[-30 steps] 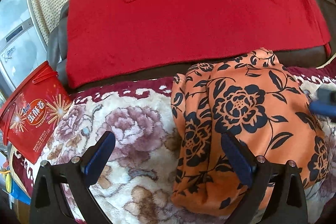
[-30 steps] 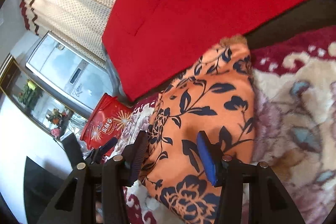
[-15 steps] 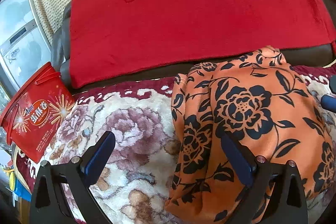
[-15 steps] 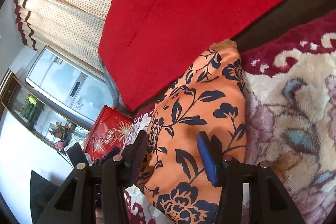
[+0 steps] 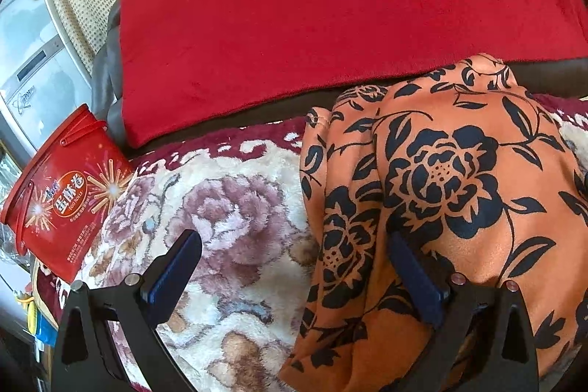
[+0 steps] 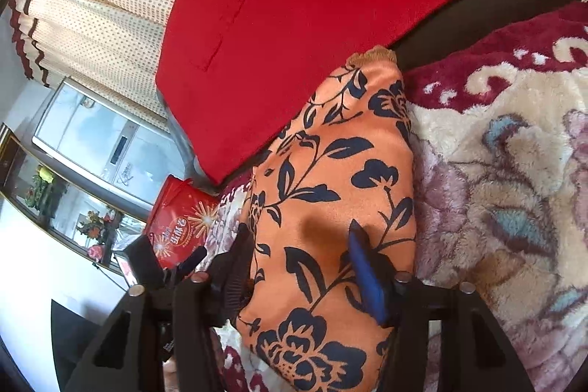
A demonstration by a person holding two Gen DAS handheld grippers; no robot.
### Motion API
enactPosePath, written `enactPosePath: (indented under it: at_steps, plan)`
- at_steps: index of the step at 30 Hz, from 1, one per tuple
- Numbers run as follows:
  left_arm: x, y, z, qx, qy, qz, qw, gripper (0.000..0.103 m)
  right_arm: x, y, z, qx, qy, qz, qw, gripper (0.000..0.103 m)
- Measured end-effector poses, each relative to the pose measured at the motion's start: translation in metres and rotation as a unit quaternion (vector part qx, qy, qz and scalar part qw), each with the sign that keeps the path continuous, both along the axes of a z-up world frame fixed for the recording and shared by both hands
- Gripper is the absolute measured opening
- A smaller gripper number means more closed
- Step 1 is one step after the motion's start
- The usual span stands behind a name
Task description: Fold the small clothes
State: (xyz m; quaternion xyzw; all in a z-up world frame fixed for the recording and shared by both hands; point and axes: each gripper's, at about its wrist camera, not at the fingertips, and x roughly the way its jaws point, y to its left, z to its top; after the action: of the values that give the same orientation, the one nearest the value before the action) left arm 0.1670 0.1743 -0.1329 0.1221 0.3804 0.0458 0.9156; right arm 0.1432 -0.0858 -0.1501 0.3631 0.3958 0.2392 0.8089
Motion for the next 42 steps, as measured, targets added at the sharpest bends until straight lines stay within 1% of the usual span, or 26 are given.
enactPosePath:
  at_steps: [7, 12, 15, 16, 18, 24, 32, 38, 42]
  plan:
    - [0.000, 0.002, 0.002, -0.006, -0.004, 0.002, 1.0000, 0.101, -0.008, -0.010, 0.011, -0.004, -0.023, -0.006, 1.000, 0.060]
    - [0.001, 0.005, 0.002, -0.006, -0.008, 0.013, 0.9999, 0.101, -0.005, -0.004, 0.004, -0.004, -0.011, 0.002, 1.000, 0.060]
    - [0.006, 0.005, -0.008, 0.007, 0.009, 0.019, 0.9998, 0.101, -0.001, 0.004, -0.009, 0.001, 0.012, 0.014, 1.000, 0.060]
    - [0.009, 0.003, -0.014, 0.013, 0.018, 0.016, 0.9996, 0.101, -0.001, 0.005, -0.011, -0.001, 0.009, 0.012, 1.000, 0.060]
    - [0.009, 0.002, -0.016, 0.019, 0.018, 0.015, 0.9996, 0.101, -0.001, 0.005, -0.010, 0.002, 0.010, 0.014, 1.000, 0.060]
    - [0.004, 0.007, -0.008, 0.006, 0.008, 0.017, 0.9998, 0.101, -0.003, -0.006, -0.007, 0.011, 0.010, 0.005, 1.000, 0.061]
    - [-0.003, 0.018, 0.006, -0.013, -0.019, 0.029, 0.9993, 0.101, -0.008, -0.014, 0.010, -0.011, -0.017, -0.012, 1.000, 0.062]
    - [-0.005, 0.033, 0.010, -0.030, -0.023, 0.044, 0.9983, 0.101, -0.005, -0.012, 0.010, -0.018, -0.009, -0.017, 1.000, 0.062]
    - [-0.006, 0.042, 0.011, -0.032, -0.024, 0.052, 0.9979, 0.101, -0.006, -0.012, 0.010, -0.024, -0.010, -0.018, 1.000, 0.062]
